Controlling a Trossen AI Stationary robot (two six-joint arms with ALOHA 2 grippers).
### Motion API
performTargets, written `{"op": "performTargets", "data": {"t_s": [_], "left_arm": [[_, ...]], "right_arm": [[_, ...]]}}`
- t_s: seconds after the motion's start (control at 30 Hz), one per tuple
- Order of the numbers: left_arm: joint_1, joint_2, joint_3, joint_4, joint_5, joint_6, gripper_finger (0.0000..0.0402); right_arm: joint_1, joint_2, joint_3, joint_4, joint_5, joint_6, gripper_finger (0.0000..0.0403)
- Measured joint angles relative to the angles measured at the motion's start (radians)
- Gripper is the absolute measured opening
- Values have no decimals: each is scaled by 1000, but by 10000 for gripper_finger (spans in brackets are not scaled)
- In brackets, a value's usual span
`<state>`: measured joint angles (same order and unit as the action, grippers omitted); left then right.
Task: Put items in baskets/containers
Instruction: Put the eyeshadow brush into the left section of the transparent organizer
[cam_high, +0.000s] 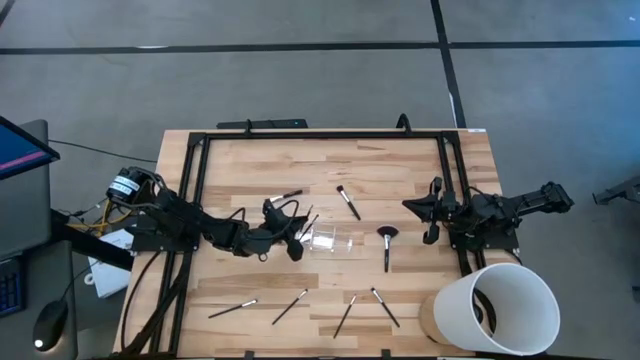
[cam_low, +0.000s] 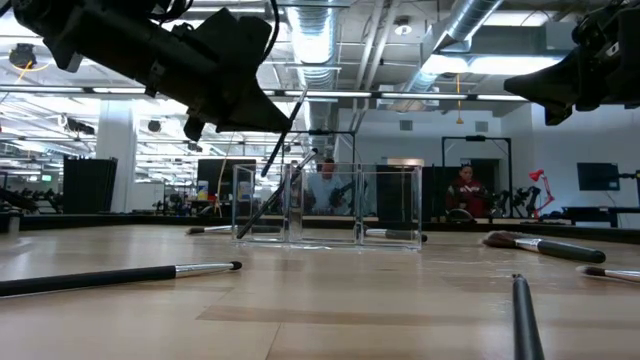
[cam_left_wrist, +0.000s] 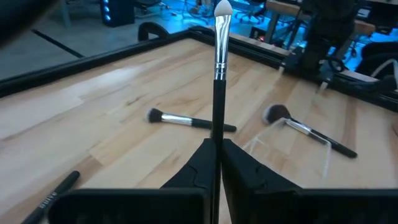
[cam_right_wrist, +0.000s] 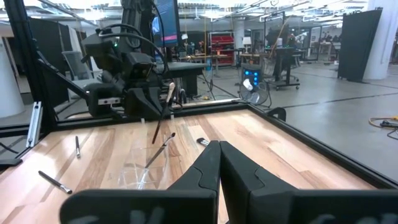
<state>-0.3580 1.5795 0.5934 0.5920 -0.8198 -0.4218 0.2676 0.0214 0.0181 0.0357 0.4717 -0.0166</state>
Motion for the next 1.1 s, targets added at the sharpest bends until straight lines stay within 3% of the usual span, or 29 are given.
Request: {"op": "performTargets", "data": {"t_s": [0.63, 1.1], "left_arm": [[1, 0, -1, -100, 65, -104, 23], [1, 0, -1, -106, 74, -119, 81]], "right_arm": [[0, 0, 0, 0, 0, 9, 0], [0, 0, 0, 0, 0, 9, 0]]}}
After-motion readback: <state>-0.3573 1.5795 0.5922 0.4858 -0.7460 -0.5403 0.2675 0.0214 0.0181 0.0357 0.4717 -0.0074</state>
